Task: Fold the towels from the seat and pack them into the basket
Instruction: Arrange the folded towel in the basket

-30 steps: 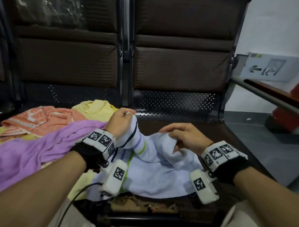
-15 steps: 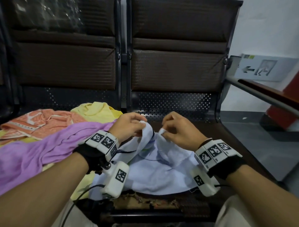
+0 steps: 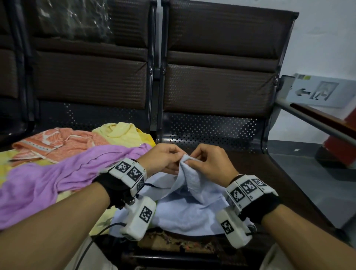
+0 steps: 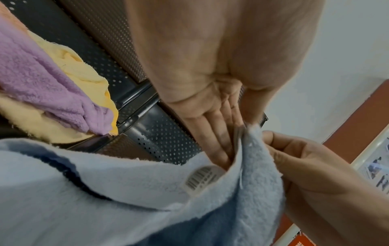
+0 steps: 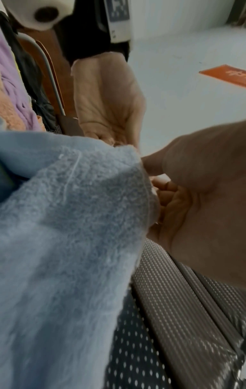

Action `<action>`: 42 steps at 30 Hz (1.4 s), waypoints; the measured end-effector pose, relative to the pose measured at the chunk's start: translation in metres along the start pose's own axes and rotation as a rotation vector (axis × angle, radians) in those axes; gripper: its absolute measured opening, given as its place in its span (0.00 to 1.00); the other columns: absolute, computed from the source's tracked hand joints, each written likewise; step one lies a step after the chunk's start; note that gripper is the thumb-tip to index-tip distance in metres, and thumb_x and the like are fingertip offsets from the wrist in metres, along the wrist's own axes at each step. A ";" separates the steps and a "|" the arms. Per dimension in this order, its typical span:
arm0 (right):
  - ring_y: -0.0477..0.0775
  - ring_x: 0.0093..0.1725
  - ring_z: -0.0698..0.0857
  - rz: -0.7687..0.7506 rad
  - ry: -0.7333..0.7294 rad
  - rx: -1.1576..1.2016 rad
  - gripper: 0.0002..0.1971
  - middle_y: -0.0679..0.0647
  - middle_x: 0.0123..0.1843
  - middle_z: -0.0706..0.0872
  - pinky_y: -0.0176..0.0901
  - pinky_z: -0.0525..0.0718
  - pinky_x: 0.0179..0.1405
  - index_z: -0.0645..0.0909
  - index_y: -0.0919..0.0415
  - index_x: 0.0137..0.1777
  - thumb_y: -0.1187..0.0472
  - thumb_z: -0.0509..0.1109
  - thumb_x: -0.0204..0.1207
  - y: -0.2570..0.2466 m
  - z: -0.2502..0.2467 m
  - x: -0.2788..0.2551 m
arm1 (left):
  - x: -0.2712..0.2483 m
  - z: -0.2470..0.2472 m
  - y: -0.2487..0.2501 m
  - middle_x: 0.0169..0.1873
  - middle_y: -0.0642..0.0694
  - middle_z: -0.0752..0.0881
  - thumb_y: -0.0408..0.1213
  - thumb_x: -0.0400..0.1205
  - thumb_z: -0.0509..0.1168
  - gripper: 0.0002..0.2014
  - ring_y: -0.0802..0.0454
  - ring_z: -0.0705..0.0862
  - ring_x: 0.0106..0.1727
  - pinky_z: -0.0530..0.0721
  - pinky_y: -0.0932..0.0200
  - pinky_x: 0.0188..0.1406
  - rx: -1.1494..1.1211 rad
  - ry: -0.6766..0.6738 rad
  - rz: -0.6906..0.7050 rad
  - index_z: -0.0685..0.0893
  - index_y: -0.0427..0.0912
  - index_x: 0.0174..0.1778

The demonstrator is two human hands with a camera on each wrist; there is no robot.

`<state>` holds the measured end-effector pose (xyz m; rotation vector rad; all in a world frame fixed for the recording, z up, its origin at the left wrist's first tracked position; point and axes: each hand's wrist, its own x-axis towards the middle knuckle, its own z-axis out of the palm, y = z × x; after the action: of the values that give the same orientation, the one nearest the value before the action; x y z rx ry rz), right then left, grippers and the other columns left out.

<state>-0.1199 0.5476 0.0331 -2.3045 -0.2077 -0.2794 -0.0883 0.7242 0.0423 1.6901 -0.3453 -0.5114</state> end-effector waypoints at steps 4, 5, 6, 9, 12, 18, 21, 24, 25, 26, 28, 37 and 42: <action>0.35 0.31 0.82 0.006 -0.032 0.003 0.10 0.44 0.31 0.86 0.26 0.76 0.29 0.82 0.51 0.34 0.48 0.79 0.66 0.000 0.001 -0.002 | -0.002 -0.002 -0.003 0.34 0.44 0.88 0.30 0.78 0.69 0.06 0.54 0.86 0.37 0.86 0.58 0.42 0.073 -0.097 0.031 0.85 0.39 0.50; 0.36 0.31 0.83 0.002 -0.046 -0.009 0.11 0.45 0.32 0.87 0.26 0.77 0.29 0.82 0.51 0.35 0.47 0.79 0.66 0.000 0.000 -0.003 | -0.003 -0.004 -0.003 0.36 0.43 0.88 0.28 0.77 0.70 0.07 0.54 0.86 0.38 0.87 0.60 0.42 0.113 -0.095 0.053 0.86 0.40 0.49; 0.37 0.31 0.82 -0.005 -0.070 -0.028 0.11 0.46 0.32 0.87 0.28 0.77 0.29 0.83 0.52 0.36 0.47 0.79 0.66 0.000 -0.002 -0.003 | -0.003 -0.006 -0.003 0.35 0.42 0.89 0.26 0.76 0.69 0.08 0.54 0.86 0.37 0.86 0.61 0.40 0.149 -0.076 0.079 0.87 0.42 0.47; 0.45 0.31 0.79 -0.053 -0.236 -0.200 0.10 0.49 0.32 0.84 0.37 0.75 0.32 0.80 0.54 0.36 0.50 0.72 0.73 0.002 -0.007 -0.004 | -0.002 -0.014 0.000 0.37 0.36 0.89 0.22 0.74 0.66 0.14 0.47 0.84 0.33 0.83 0.55 0.34 0.295 0.070 0.175 0.88 0.46 0.41; 0.56 0.38 0.81 -0.071 -0.438 -0.526 0.10 0.55 0.37 0.84 0.44 0.71 0.42 0.75 0.58 0.37 0.55 0.65 0.78 0.007 -0.008 -0.006 | -0.003 -0.023 0.003 0.35 0.41 0.89 0.25 0.71 0.67 0.14 0.49 0.85 0.32 0.82 0.54 0.33 0.437 0.203 0.278 0.87 0.52 0.39; 0.62 0.52 0.84 -0.056 -0.241 -0.652 0.13 0.56 0.52 0.86 0.48 0.77 0.45 0.73 0.52 0.57 0.57 0.67 0.74 0.003 -0.016 -0.009 | -0.015 -0.041 0.011 0.28 0.61 0.83 0.28 0.70 0.68 0.19 0.63 0.79 0.30 0.75 0.76 0.34 0.766 0.302 0.501 0.89 0.50 0.54; 0.59 0.43 0.85 -0.037 -0.022 -0.542 0.20 0.52 0.44 0.86 0.45 0.76 0.36 0.65 0.50 0.56 0.57 0.73 0.71 -0.008 -0.022 -0.007 | -0.019 -0.052 0.016 0.30 0.59 0.85 0.29 0.72 0.68 0.19 0.62 0.80 0.31 0.76 0.74 0.36 0.782 0.410 0.528 0.88 0.49 0.57; 0.52 0.45 0.84 0.007 -0.009 -0.495 0.20 0.47 0.43 0.87 0.48 0.82 0.40 0.73 0.48 0.59 0.55 0.76 0.69 -0.020 -0.030 -0.007 | -0.024 -0.051 0.018 0.40 0.53 0.90 0.30 0.72 0.68 0.15 0.58 0.84 0.38 0.82 0.64 0.43 0.810 0.414 0.561 0.89 0.47 0.53; 0.52 0.47 0.85 0.023 -0.049 -0.505 0.16 0.47 0.44 0.87 0.48 0.83 0.44 0.79 0.47 0.56 0.55 0.75 0.69 -0.023 -0.032 -0.008 | -0.026 -0.049 0.019 0.40 0.53 0.90 0.31 0.73 0.67 0.13 0.58 0.84 0.39 0.83 0.61 0.43 0.812 0.403 0.569 0.90 0.48 0.50; 0.52 0.47 0.85 0.029 -0.086 -0.510 0.10 0.47 0.43 0.87 0.48 0.84 0.46 0.84 0.47 0.51 0.55 0.75 0.69 -0.026 -0.033 -0.010 | -0.029 -0.047 0.020 0.38 0.54 0.89 0.32 0.73 0.67 0.11 0.57 0.84 0.38 0.84 0.59 0.42 0.811 0.399 0.571 0.89 0.48 0.48; 0.50 0.48 0.83 -0.004 -0.084 -0.509 0.05 0.46 0.41 0.84 0.45 0.82 0.48 0.88 0.49 0.44 0.57 0.76 0.69 -0.032 -0.034 -0.019 | -0.034 -0.043 0.022 0.34 0.55 0.86 0.33 0.74 0.65 0.09 0.55 0.82 0.36 0.83 0.55 0.40 0.798 0.414 0.576 0.88 0.48 0.45; 0.41 0.38 0.78 -0.026 0.030 -0.199 0.09 0.43 0.39 0.80 0.27 0.72 0.34 0.71 0.48 0.40 0.57 0.70 0.76 -0.050 -0.057 -0.057 | -0.057 -0.025 0.034 0.35 0.53 0.85 0.34 0.77 0.62 0.07 0.54 0.82 0.37 0.80 0.59 0.39 0.630 0.517 0.621 0.83 0.48 0.46; 0.38 0.29 0.77 -0.074 0.254 0.044 0.09 0.44 0.32 0.81 0.30 0.75 0.31 0.78 0.53 0.39 0.65 0.75 0.72 -0.072 -0.073 -0.049 | -0.061 -0.016 0.049 0.36 0.51 0.86 0.30 0.77 0.62 0.08 0.60 0.80 0.36 0.74 0.74 0.37 0.402 0.599 0.611 0.84 0.45 0.43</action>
<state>-0.1942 0.5389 0.1188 -2.1953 -0.1687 -0.5953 -0.1300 0.7594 0.1008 1.9063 -0.5134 0.5420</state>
